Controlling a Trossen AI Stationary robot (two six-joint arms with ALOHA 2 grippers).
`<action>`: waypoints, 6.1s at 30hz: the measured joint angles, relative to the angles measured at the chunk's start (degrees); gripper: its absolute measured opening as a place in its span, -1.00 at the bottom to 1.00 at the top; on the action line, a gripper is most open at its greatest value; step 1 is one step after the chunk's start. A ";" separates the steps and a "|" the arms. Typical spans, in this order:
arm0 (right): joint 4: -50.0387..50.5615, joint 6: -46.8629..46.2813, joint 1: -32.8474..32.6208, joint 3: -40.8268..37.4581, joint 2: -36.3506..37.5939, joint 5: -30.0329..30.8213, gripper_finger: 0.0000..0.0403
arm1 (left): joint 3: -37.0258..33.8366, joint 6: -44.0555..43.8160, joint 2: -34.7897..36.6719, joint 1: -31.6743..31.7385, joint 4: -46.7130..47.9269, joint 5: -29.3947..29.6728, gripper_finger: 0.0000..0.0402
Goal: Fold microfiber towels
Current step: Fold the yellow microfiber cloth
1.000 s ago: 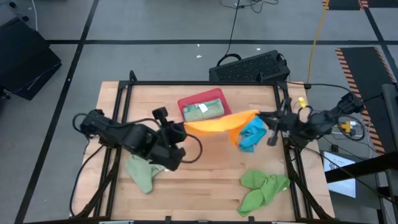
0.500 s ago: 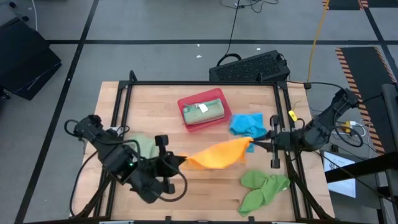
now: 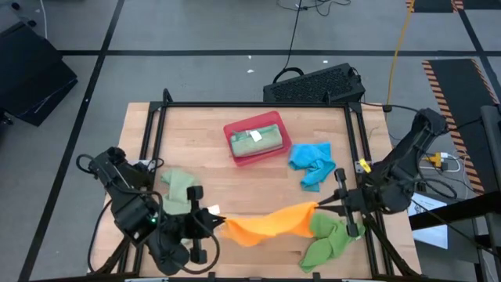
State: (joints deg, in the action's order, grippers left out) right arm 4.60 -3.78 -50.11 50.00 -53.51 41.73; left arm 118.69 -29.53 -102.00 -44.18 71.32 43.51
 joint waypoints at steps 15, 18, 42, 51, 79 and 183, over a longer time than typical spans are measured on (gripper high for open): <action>-2.97 -4.11 0.08 0.00 -4.61 -3.27 -0.98 | -6.01 -17.00 0.04 1.81 6.21 -7.31 -0.98; -8.89 -1.23 -1.03 0.00 -6.35 -6.80 -0.98 | -6.10 -10.19 -0.16 -0.18 -5.76 -9.60 -0.99; -0.07 -7.76 12.89 -15.00 -4.55 5.99 -0.98 | -25.90 -35.43 -0.07 10.95 7.96 -4.85 -0.96; -15.81 -3.51 25.56 -28.82 -4.55 -3.56 -0.98 | -36.85 -32.70 -0.15 17.07 -1.53 -8.27 -0.95; -25.37 -11.97 32.31 -37.13 -1.61 -7.25 -0.17 | -47.87 -36.93 0.18 21.02 -8.02 -3.04 -0.72; 4.56 -41.15 12.03 -15.01 -32.20 -15.25 -0.21 | -44.44 7.53 -25.29 31.36 -79.97 -23.77 -0.46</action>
State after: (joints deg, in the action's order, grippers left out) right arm 9.17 -44.93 -38.07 34.99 -85.71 26.48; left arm 74.26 -22.00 -127.28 -12.82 -8.66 19.75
